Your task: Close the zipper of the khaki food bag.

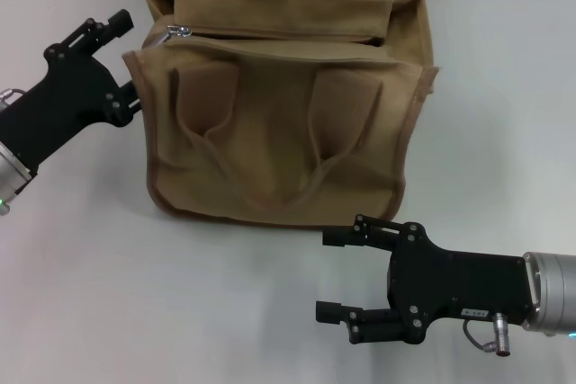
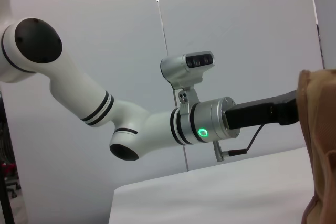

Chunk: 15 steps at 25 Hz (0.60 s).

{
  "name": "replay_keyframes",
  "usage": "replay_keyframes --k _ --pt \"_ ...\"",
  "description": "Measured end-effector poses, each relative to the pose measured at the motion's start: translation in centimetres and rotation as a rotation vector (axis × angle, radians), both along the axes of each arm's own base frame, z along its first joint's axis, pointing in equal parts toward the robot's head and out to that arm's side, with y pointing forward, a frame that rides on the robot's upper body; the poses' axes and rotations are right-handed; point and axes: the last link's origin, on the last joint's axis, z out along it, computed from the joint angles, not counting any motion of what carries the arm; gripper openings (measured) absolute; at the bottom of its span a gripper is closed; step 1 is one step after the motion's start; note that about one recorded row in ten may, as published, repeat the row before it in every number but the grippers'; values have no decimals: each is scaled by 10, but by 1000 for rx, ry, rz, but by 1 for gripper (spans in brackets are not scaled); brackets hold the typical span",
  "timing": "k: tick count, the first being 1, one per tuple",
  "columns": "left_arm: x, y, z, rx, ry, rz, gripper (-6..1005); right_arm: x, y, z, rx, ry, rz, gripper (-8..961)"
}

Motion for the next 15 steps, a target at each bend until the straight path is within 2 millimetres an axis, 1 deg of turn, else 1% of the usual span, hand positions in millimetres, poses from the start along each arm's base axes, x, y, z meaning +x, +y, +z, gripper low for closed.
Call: replay_keyframes --k 5,6,8,15 --pt "-4 9 10 101 -66 76 738 0 0 0 0 2 -2 826" --pt "-6 11 12 141 -92 96 738 0 0 0 0 3 -3 826" --pt "-6 11 13 158 -97 98 735 0 0 0 -1 3 -3 826" --pt "-2 8 5 121 -72 70 728 0 0 0 -1 4 -4 825"
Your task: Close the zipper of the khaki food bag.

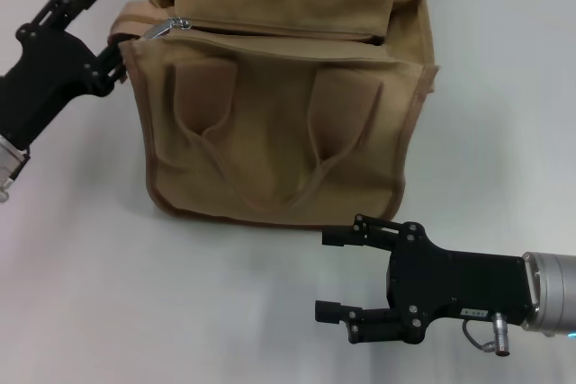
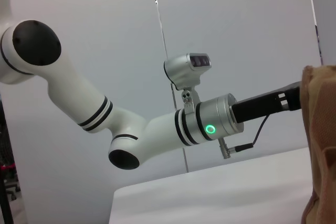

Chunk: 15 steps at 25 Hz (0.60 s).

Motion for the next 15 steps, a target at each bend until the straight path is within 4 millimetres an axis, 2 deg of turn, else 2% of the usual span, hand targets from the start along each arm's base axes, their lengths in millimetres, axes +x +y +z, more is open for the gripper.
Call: replay_keyframes --k 8,15 --pt "2 -6 -6 -23 28 -30 725 -1 1 0 0 0 3 825" --pt "4 -4 -8 -17 43 -46 648 0 1 0 2 0 0 824"
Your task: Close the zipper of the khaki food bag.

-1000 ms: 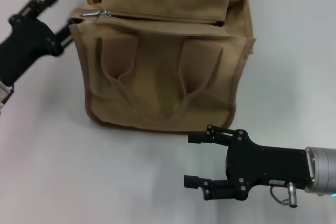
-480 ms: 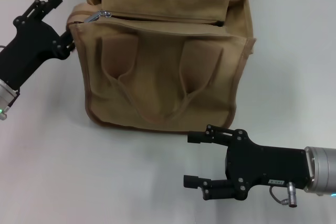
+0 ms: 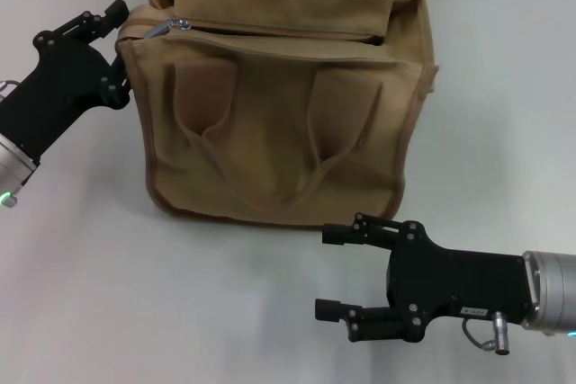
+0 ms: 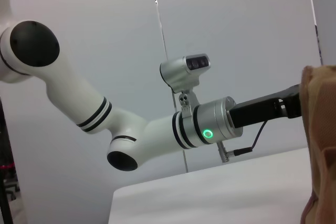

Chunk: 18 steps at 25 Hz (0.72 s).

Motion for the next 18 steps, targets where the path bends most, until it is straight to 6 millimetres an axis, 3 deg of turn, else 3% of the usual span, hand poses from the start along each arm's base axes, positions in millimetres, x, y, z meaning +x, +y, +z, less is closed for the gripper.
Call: replay_keyframes --k 1,6,11,18 --pt "1 1 0 -1 -5 -6 453 0 0 1 6 9 -4 824" --pt "6 0 0 -9 -27 -31 283 -4 3 8 69 70 -4 823" --pt "13 -4 1 -12 -65 -75 19 -11 6 18 226 175 13 823" --pt "23 -5 2 -45 -117 -121 19 -32 24 22 527 266 57 822"
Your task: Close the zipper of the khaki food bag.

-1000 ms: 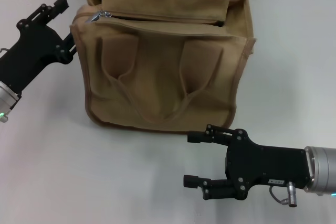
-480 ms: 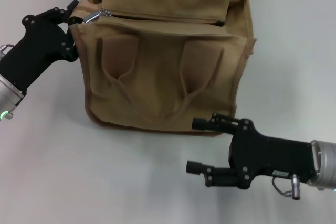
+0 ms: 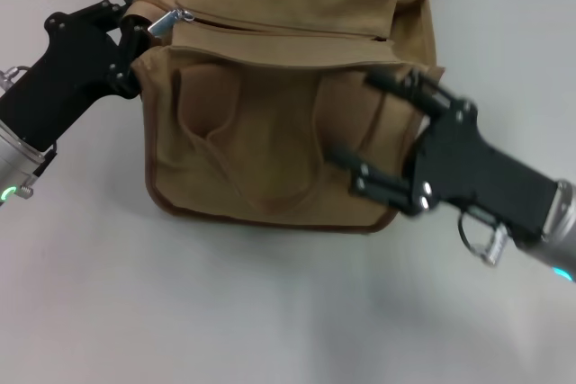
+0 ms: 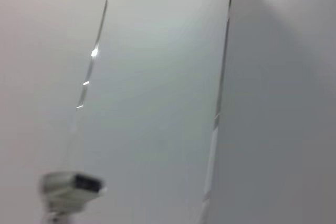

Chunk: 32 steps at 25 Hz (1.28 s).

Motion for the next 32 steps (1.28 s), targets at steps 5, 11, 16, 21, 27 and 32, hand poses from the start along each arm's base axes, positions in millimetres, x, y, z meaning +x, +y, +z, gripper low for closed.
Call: replay_keyframes --k 5,11,16,21,27,32 --pt "8 -3 3 -17 -44 -52 20 -28 18 -12 260 -46 54 822" --pt "14 -2 3 -48 -72 -75 20 -47 32 -22 432 -96 40 821" --pt "22 1 -3 -81 -61 -105 19 -54 41 -30 490 -161 37 821" --pt "28 5 -4 -94 -57 -122 19 -59 45 -37 534 -218 45 820" --pt "32 9 -3 -115 -78 -128 19 -61 48 -44 594 -298 72 820" --pt "34 10 -2 -119 -83 -133 19 -62 51 -45 622 -330 77 819"
